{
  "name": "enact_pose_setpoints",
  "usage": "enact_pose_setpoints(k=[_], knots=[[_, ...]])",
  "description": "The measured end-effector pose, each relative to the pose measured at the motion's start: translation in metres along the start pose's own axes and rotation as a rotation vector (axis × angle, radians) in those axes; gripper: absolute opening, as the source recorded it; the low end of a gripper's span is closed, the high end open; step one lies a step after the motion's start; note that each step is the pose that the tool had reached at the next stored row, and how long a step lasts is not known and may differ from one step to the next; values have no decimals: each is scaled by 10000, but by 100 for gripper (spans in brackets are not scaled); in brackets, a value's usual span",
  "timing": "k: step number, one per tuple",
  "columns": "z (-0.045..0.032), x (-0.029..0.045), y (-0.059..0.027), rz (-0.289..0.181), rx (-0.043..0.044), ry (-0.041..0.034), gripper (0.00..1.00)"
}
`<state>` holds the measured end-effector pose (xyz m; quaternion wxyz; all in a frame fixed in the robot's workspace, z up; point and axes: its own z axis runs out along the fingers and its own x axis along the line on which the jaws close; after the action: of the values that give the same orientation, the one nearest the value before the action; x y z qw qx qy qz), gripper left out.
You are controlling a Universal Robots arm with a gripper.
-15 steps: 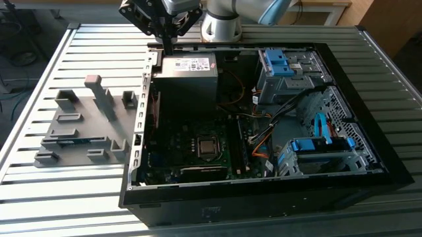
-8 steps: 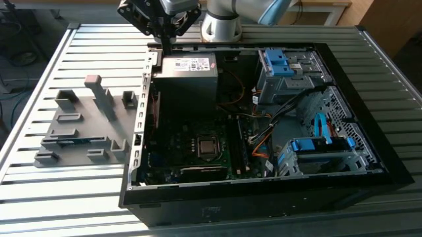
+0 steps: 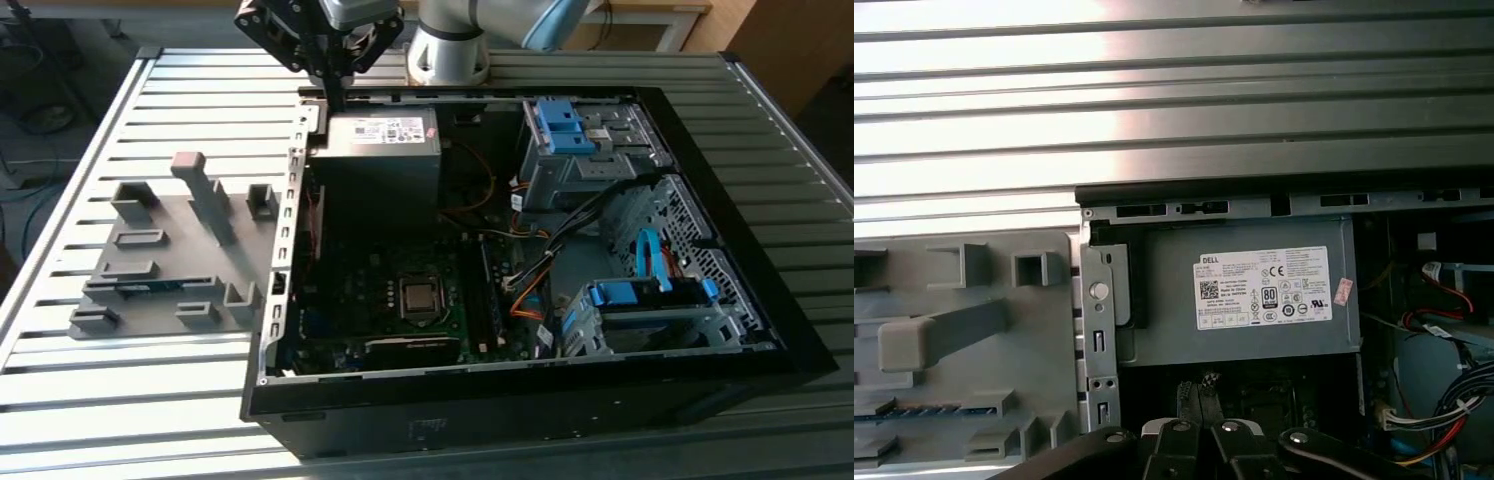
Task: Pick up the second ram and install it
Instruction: 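Reach for the second ram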
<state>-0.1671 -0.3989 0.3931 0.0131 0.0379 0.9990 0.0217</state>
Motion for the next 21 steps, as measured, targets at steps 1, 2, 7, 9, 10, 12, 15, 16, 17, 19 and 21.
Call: enact_pose_setpoints(k=[1, 2, 7, 9, 10, 12, 15, 16, 17, 19, 21], knots=[[0, 2, 0, 0, 0, 0, 11], [0, 5, 0, -1, 0, 0, 11], [0, 20, -2, 0, 0, 0, 11], [0, 26, -2, 0, 0, 0, 11], [0, 29, -2, -1, 0, 0, 11], [0, 35, -3, -1, 0, 0, 11], [0, 44, -3, -1, 0, 0, 11], [0, 47, -4, -1, -1, 0, 11], [0, 50, -4, -1, 0, 0, 11], [0, 57, -4, -1, 0, 1, 11], [0, 64, -5, 0, 0, 0, 11]])
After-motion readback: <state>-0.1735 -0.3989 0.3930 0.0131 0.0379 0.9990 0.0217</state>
